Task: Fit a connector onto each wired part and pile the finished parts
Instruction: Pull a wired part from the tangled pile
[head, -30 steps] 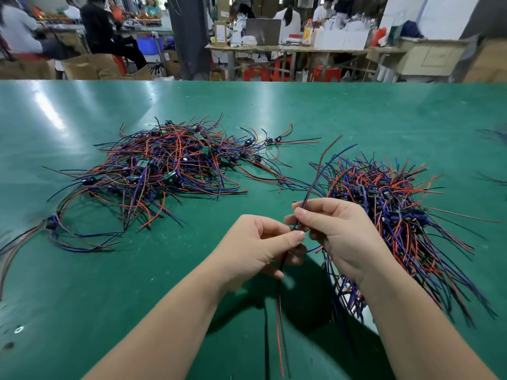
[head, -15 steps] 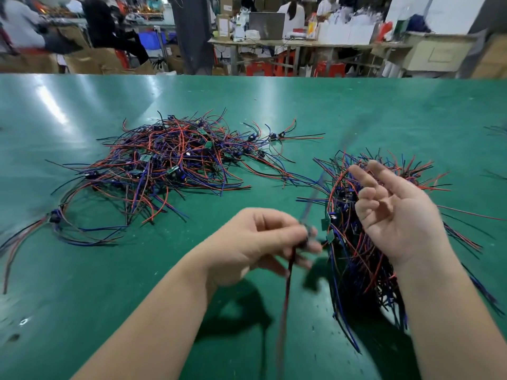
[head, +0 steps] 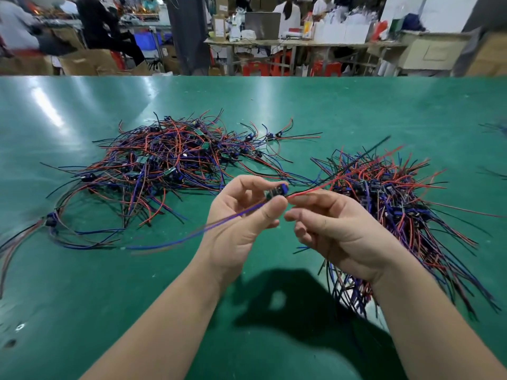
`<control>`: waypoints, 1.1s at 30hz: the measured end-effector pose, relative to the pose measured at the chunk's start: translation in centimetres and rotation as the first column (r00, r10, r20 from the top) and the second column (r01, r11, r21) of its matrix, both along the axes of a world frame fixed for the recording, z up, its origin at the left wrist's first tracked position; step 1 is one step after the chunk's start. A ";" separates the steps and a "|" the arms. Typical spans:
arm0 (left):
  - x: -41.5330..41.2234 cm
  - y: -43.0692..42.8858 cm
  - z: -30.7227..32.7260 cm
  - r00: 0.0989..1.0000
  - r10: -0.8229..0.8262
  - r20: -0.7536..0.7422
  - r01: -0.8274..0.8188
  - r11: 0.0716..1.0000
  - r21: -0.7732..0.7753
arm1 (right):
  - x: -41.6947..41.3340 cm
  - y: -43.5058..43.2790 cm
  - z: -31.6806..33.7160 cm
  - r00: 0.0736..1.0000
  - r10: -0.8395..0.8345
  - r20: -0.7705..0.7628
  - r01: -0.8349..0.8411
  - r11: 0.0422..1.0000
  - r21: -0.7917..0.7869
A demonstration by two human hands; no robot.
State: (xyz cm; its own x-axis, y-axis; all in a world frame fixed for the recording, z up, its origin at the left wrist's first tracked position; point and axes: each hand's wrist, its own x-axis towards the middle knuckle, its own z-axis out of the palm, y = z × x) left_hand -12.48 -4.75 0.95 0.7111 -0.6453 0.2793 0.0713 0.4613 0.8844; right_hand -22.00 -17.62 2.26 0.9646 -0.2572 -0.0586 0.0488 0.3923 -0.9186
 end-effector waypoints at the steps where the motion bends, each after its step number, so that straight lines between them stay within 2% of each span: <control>1: -0.2 -0.1 -0.2 0.992 0.073 0.106 -0.076 0.997 0.026 | 0.2 0.2 -0.1 0.999 -0.028 0.027 0.027 0.999 0.033; 3: -0.6 -0.2 -0.5 0.950 0.158 0.270 -0.187 0.979 0.083 | 0.6 0.5 -0.2 0.995 -0.092 0.047 0.089 0.994 0.060; 6: -0.9 -0.1 -0.6 0.876 0.180 0.447 -0.267 0.953 0.140 | 0.6 0.3 -0.1 0.985 -0.167 0.040 0.164 0.984 0.070; 9: -0.8 0.0 -0.7 0.831 0.149 0.536 -0.291 0.938 0.189 | 0.6 -0.5 0.1 0.971 -0.237 0.019 0.235 0.968 0.092; 11: -0.8 0.0 -0.7 0.904 0.107 0.415 -0.217 0.949 0.227 | 0.4 -1.1 0.1 0.968 -0.248 0.022 0.248 0.968 0.024; 13: -1.1 -0.2 -0.6 0.991 -0.011 0.130 -0.020 0.971 0.239 | 0.1 -1.4 -0.1 0.978 -0.204 0.048 0.207 0.974 -0.093; 14: -1.3 -0.4 -0.4 0.998 -0.065 -0.002 0.063 0.968 0.241 | 0.0 -1.4 -0.1 0.984 -0.167 0.056 0.173 0.973 -0.153; 15: -1.4 -0.5 -0.5 0.995 -0.077 -0.059 0.089 0.960 0.264 | -0.1 -1.3 -0.2 0.990 -0.132 0.053 0.140 0.967 -0.212; 17: -1.5 -0.8 -0.8 0.994 -0.070 -0.086 0.093 0.946 0.309 | 0.0 -1.0 -0.5 0.994 -0.104 0.021 0.105 0.930 -0.351; 20: -1.3 -0.7 -0.8 0.992 -0.084 -0.089 0.112 0.921 0.373 | 0.4 -0.9 -0.7 0.976 -0.217 0.014 0.194 0.842 -0.504; 22: -1.0 -0.3 -0.7 0.979 -0.176 -0.101 0.203 0.866 0.457 | 0.4 -1.4 -0.5 0.932 -0.359 0.051 0.343 0.830 -0.439; 25: -1.0 0.1 -1.1 0.903 -0.424 -0.069 0.355 0.646 0.676 | 0.0 -2.5 0.2 0.858 -0.510 0.051 0.511 0.841 -0.177; 27: -1.1 0.2 -1.3 0.853 -0.516 -0.082 0.403 0.550 0.731 | -0.1 -2.7 0.2 0.841 -0.541 0.030 0.541 0.836 -0.093; 31: -0.3 0.8 -1.1 0.854 -0.513 -0.090 0.400 0.535 0.744 | 0.4 -2.4 -0.2 0.798 -0.601 0.036 0.602 0.799 -0.004; 33: 0.0 0.8 -1.1 0.892 -0.444 -0.085 0.363 0.591 0.720 | 0.3 -2.9 0.1 0.725 -0.686 0.060 0.680 0.727 0.092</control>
State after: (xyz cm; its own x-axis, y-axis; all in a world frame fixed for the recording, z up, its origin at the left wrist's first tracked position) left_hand -12.50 -3.97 -0.10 0.3245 -0.8855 -0.3325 -0.0072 -0.3539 0.9353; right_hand -21.65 -20.50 2.38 0.5310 -0.8471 -0.0239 0.4006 0.2757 -0.8738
